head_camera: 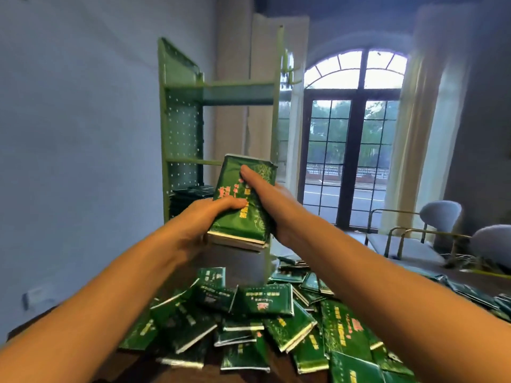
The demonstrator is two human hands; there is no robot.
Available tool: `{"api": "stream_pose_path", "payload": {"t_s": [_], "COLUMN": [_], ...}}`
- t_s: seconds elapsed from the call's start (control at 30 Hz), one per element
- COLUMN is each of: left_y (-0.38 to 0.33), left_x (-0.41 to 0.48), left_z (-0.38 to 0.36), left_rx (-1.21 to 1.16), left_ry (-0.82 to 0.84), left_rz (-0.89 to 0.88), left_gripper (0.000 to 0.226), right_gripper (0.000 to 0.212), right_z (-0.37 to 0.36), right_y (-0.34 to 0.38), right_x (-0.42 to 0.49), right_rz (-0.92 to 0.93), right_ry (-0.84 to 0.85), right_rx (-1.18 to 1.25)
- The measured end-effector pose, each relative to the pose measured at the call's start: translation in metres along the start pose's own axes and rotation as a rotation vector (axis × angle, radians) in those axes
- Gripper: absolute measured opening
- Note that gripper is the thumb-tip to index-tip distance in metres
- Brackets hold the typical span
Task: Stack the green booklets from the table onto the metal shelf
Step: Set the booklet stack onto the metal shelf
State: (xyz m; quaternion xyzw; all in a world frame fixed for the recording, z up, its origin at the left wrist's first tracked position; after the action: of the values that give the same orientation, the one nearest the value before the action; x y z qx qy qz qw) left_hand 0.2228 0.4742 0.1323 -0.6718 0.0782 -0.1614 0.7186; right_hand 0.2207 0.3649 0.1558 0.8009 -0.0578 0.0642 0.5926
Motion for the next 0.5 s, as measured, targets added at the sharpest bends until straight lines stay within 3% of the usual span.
{"api": "stream_pose_path", "payload": {"t_s": [0.1, 0.2, 0.3, 0.37, 0.5], "left_y": [-0.017, -0.032, -0.049, -0.059, -0.073], "left_x": [0.019, 0.039, 0.06, 0.074, 0.104], "left_z": [0.02, 0.036, 0.053, 0.063, 0.078], "left_rx": [0.006, 0.029, 0.026, 0.041, 0.045], "left_ry": [-0.004, -0.015, -0.036, -0.05, -0.08], "left_rz": [-0.019, -0.017, -0.042, -0.052, -0.043], "left_gripper": [0.016, 0.016, 0.017, 0.019, 0.017], "right_gripper": [0.048, 0.049, 0.073, 0.086, 0.07], "right_z": [-0.014, -0.021, -0.029, -0.033, -0.045], "right_y": [0.008, 0.019, 0.032, 0.044, 0.071], "right_x": [0.025, 0.05, 0.074, 0.082, 0.077], "right_rz": [-0.006, 0.048, 0.2, 0.382, 0.884], "right_ry": [0.027, 0.013, 0.009, -0.032, -0.057], "right_rx": [-0.035, -0.062, -0.285, -0.54, -0.968]}}
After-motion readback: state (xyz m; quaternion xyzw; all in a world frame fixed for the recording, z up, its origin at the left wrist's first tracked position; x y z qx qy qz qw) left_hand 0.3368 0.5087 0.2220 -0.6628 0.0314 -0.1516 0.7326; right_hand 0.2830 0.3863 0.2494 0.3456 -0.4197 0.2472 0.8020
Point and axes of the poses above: each hand's wrist, its own x-axis towards the middle knuckle, its own z-axis out of the back of the hand, y = z × x, the point moved 7 cm from there along x, towards the middle knuckle, and after that the axes turned 7 degrees about x, right-handed, at the moved point
